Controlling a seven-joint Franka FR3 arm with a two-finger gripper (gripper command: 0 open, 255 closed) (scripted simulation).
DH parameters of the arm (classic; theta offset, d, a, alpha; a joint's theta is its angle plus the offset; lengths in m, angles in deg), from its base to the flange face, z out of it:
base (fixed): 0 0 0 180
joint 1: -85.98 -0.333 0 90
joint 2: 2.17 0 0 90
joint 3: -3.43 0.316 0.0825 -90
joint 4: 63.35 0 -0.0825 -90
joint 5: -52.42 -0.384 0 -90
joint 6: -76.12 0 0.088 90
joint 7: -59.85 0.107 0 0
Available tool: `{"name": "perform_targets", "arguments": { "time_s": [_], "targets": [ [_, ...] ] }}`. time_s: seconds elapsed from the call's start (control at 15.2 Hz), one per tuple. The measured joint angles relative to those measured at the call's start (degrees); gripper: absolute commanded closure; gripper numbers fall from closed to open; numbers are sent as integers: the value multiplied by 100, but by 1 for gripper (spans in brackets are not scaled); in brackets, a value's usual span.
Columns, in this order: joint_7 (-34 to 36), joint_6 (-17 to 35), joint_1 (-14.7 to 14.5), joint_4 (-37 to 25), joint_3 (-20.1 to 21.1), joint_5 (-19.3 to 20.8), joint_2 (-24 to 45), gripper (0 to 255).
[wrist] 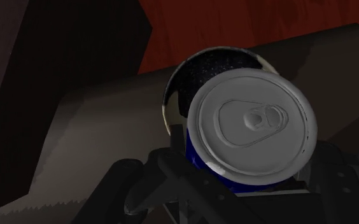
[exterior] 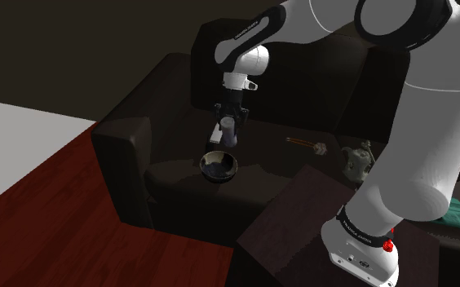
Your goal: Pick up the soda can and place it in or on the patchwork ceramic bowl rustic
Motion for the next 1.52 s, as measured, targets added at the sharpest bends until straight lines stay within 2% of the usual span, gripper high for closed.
{"name": "perform_targets", "arguments": {
  "time_s": [0.33, 0.66, 0.73, 1.12, 1.52],
  "targets": [
    [-125, 274, 17, 76, 33, -104, 224, 255],
    [-133, 298, 18, 65, 39, -118, 260, 255],
    [-133, 299, 17, 65, 39, -118, 260, 0],
    [-132, 300, 17, 65, 40, -118, 258, 0],
    [-21, -314, 91, -351, -59, 60, 48, 0]
  ]
}}
